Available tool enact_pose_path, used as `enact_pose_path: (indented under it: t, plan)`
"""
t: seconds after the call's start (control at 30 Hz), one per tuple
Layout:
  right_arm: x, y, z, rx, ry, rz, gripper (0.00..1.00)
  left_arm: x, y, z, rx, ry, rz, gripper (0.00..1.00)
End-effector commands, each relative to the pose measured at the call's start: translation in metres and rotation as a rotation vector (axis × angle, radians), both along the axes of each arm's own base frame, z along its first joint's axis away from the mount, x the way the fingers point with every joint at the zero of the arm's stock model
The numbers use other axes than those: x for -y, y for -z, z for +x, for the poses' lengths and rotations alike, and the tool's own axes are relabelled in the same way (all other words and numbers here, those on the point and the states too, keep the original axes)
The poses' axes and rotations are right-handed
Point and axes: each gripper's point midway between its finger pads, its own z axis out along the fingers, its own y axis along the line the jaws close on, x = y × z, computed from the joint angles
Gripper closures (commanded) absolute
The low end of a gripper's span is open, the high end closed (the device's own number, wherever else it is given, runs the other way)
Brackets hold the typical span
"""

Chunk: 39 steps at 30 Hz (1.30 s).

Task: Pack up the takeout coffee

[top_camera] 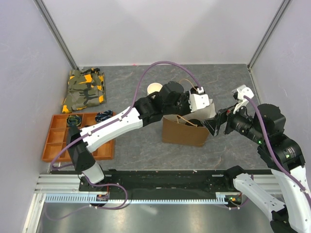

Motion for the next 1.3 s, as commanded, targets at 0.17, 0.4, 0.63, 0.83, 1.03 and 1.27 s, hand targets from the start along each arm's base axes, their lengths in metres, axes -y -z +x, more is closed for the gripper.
enact_pose_path:
  t: [0.17, 0.4, 0.63, 0.83, 1.03, 1.27]
  plan:
    - [0.008, 0.012, 0.008, -0.026, 0.058, -0.034, 0.04, -0.007, -0.091, -0.007, -0.004, -0.006, -0.264, 0.87]
    - [0.016, 0.016, 0.021, -0.041, 0.13, -0.052, 0.12, -0.021, -0.119, -0.003, -0.032, -0.05, -0.367, 0.9]
    - [0.022, 0.038, 0.035, -0.093, 0.185, -0.094, 0.27, -0.05, -0.171, 0.007, 0.029, -0.117, -0.528, 0.88]
    - [0.021, 0.053, 0.048, -0.123, 0.206, -0.12, 0.31, -0.077, -0.187, 0.001, 0.084, -0.167, -0.584, 0.85]
    - [0.019, 0.058, 0.061, -0.124, 0.215, -0.138, 0.33, -0.114, -0.146, 0.027, -0.037, -0.369, -0.541, 0.84]
    - [0.013, 0.066, 0.065, -0.145, 0.183, -0.146, 0.38, -0.141, -0.091, 0.021, -0.37, -0.393, -0.423, 0.77]
